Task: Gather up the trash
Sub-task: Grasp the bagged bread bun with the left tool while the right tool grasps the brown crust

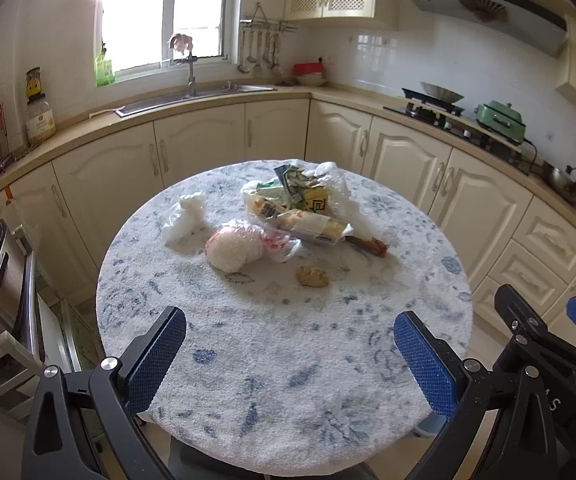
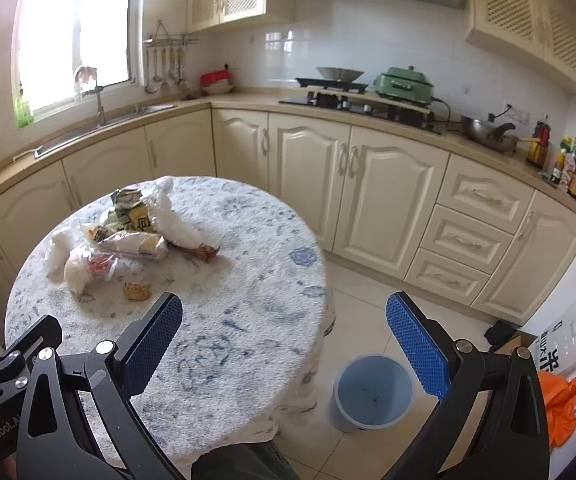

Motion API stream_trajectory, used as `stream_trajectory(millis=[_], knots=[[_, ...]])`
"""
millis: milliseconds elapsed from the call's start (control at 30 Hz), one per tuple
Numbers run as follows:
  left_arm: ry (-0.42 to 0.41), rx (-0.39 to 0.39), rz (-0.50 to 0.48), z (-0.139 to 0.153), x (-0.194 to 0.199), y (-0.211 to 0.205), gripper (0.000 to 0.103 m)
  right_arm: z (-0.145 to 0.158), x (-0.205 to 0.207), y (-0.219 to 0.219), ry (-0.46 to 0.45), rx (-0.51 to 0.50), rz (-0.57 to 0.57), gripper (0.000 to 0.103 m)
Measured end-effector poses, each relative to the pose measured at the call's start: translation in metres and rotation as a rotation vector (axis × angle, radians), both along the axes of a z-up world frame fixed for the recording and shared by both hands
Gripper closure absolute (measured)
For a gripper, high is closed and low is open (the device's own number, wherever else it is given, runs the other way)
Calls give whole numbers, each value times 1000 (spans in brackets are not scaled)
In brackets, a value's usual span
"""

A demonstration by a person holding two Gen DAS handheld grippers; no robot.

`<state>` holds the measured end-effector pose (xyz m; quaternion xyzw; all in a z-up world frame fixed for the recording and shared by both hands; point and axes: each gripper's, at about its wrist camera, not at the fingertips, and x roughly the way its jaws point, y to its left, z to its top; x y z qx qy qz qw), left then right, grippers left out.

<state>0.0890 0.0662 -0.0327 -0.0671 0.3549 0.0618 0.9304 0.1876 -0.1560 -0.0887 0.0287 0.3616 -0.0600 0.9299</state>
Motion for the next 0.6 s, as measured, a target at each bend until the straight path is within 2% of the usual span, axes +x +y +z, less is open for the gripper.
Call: stream_trajectory(millis=[200,367,533,600], knots=[[83,-72,115,-21,41,45,1,-34,50,42,111,37,142,0],[148,-92,199,-42,69,81,1,-63,83,80,190,61,253,0],[180,-99,294,-60,84,112,1,-81,103,103,189,166,338,0],[191,-96,327,-67,90,124,1,-89,112,114,217,184,374,0]])
